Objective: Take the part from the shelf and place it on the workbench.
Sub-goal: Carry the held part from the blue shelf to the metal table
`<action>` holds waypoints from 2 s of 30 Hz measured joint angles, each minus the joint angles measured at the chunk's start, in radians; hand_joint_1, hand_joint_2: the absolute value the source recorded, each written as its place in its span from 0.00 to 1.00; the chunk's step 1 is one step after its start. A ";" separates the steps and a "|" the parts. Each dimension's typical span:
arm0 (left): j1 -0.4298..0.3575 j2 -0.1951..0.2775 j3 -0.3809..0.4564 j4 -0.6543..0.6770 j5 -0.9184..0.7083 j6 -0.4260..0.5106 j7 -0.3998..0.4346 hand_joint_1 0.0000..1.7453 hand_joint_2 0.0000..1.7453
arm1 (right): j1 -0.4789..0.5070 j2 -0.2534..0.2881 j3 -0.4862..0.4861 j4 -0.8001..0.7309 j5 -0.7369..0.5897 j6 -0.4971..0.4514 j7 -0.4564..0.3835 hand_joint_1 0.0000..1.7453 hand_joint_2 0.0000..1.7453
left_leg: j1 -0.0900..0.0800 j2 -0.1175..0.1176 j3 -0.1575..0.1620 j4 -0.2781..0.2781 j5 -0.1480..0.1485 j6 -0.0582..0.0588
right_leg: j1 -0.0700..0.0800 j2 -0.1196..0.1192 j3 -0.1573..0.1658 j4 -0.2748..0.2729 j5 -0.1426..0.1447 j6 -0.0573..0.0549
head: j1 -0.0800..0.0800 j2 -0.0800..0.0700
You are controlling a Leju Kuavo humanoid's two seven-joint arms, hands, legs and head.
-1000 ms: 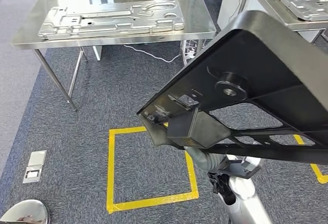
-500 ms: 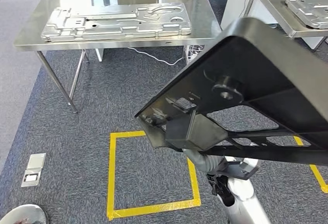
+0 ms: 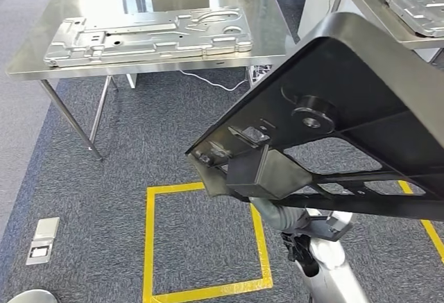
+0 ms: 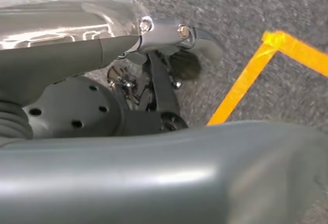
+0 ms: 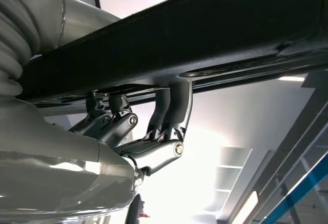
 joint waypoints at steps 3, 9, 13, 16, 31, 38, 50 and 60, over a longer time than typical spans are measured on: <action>-0.002 0.003 0.000 0.000 0.000 0.000 -0.001 0.00 1.00 | -0.002 0.002 0.000 -0.001 0.000 0.000 0.000 1.00 1.00 | -0.006 0.000 0.015 -0.041 -0.020 0.017 | -0.001 -0.001 0.000 -0.007 -0.008 0.016 | -0.001 0.000; -0.002 0.004 0.000 0.000 0.000 -0.001 -0.002 0.00 1.00 | -0.003 0.003 0.001 -0.001 0.000 0.000 0.000 1.00 1.00 | 0.007 0.000 0.066 -0.077 -0.042 0.033 | -0.002 -0.002 -0.120 0.205 -0.082 0.039 | 0.000 0.000; 0.001 0.004 0.000 0.000 0.001 0.000 -0.002 0.00 1.00 | 0.000 0.003 0.001 0.001 0.000 0.000 0.000 1.00 1.00 | 0.014 -0.001 0.112 -0.077 -0.078 0.020 | -0.005 -0.003 -0.153 0.154 0.035 0.048 | 0.000 0.000; -0.003 0.004 0.000 0.000 0.001 -0.001 -0.002 0.00 1.00 | -0.001 0.003 0.002 0.003 0.000 0.001 0.000 1.00 1.00 | 0.014 -0.002 0.133 -0.078 -0.100 0.004 | 0.000 -0.002 -0.111 0.034 0.089 0.039 | 0.000 0.000; 0.002 0.014 0.000 0.000 0.014 -0.003 -0.005 0.00 1.00 | -0.005 0.018 0.022 -0.002 0.015 0.001 -0.005 1.00 1.00 | -0.007 -0.003 -0.002 0.001 0.005 0.018 | 0.001 0.004 0.001 0.005 -0.008 -0.002 | -0.001 0.000; 0.000 0.016 0.000 0.000 0.012 -0.006 -0.007 0.00 1.00 | -0.009 0.018 0.026 -0.008 0.013 0.000 -0.011 1.00 1.00 | 0.002 -0.002 0.059 -0.092 -0.029 0.037 | 0.001 0.001 -0.053 0.104 -0.062 0.030 | -0.001 0.000; -0.002 0.016 0.000 0.000 0.000 -0.009 -0.008 0.00 1.00 | 0.001 0.010 0.025 -0.009 0.012 -0.004 -0.016 1.00 1.00 | 0.011 -0.003 0.141 -0.091 -0.105 -0.007 | -0.003 0.005 -0.084 0.009 0.061 0.015 | -0.001 0.000; 0.002 0.017 0.000 0.000 -0.001 -0.009 -0.007 0.00 1.00 | -0.004 0.010 0.023 -0.012 0.013 -0.008 -0.016 1.00 1.00 | 0.001 -0.004 -0.019 0.048 -0.025 0.007 | 0.001 0.006 -0.008 0.004 0.001 -0.006 | -0.003 0.000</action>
